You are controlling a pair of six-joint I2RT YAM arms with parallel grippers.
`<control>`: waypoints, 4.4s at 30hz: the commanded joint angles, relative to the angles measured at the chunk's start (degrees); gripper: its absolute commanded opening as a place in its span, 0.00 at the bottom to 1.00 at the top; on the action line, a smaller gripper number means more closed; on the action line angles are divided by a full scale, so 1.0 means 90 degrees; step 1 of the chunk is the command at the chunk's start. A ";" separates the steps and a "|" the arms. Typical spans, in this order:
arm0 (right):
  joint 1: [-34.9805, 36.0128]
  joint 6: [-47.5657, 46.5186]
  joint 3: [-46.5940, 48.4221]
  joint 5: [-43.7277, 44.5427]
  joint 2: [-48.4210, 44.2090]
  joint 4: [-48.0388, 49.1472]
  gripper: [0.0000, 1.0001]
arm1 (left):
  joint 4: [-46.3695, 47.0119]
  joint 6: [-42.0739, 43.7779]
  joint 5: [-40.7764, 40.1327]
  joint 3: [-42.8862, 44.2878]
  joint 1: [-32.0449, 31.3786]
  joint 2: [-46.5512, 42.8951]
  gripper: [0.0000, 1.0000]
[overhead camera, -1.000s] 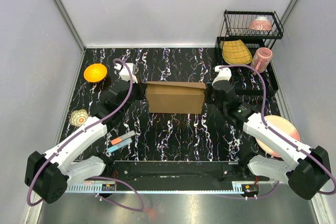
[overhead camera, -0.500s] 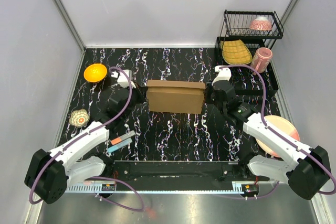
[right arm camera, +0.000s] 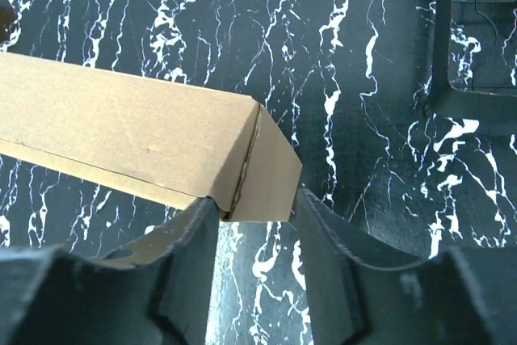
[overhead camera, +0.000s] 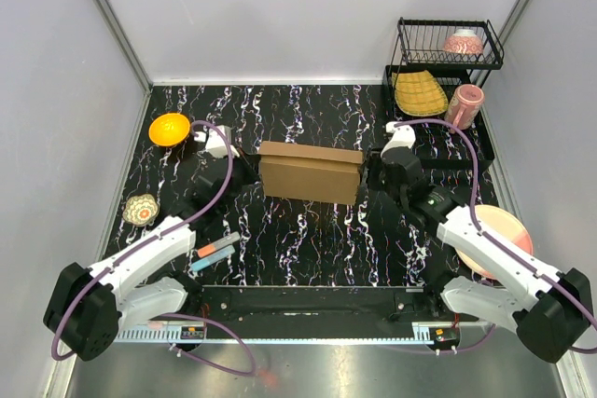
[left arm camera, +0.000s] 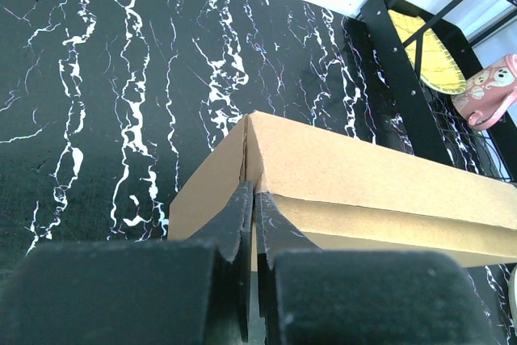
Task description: Fold the paper box
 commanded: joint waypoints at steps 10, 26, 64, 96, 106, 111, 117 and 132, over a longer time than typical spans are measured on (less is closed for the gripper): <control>-0.0004 -0.0473 0.0763 -0.0323 -0.1175 -0.0969 0.51 | -0.1690 0.0114 -0.0608 -0.0004 0.0053 0.0300 0.00; -0.0004 -0.0474 0.1183 -0.0734 -0.0103 0.0534 0.11 | -0.1778 0.0124 -0.0247 0.0406 0.0023 0.0368 0.07; -0.0004 -0.0074 -0.0799 -0.0519 0.0942 0.1482 0.00 | -0.2920 0.0348 -0.1125 0.1733 0.0023 -0.0776 0.63; -0.0014 -0.0093 -0.0352 -0.0666 0.0650 0.1141 0.00 | -0.0284 -0.0375 0.0711 -0.0131 0.0199 0.0760 0.00; -0.0014 -0.0191 0.0413 -0.0676 0.0005 0.1072 0.00 | -0.0558 -0.0384 0.0467 0.0084 0.0189 0.0730 0.00; -0.0014 0.0102 -0.0573 -0.0734 0.0248 0.1237 0.00 | -0.0518 -0.0452 0.0476 -0.0053 0.0189 0.0730 0.00; -0.0004 0.0493 -0.1336 -0.0920 0.0464 0.1375 0.00 | -0.0606 -0.0433 0.0476 -0.0053 0.0189 0.0710 0.00; -0.0004 0.0170 -0.0740 -0.0793 0.0542 0.1179 0.00 | -0.0539 -0.0238 0.0622 0.0876 0.0580 -0.0433 0.06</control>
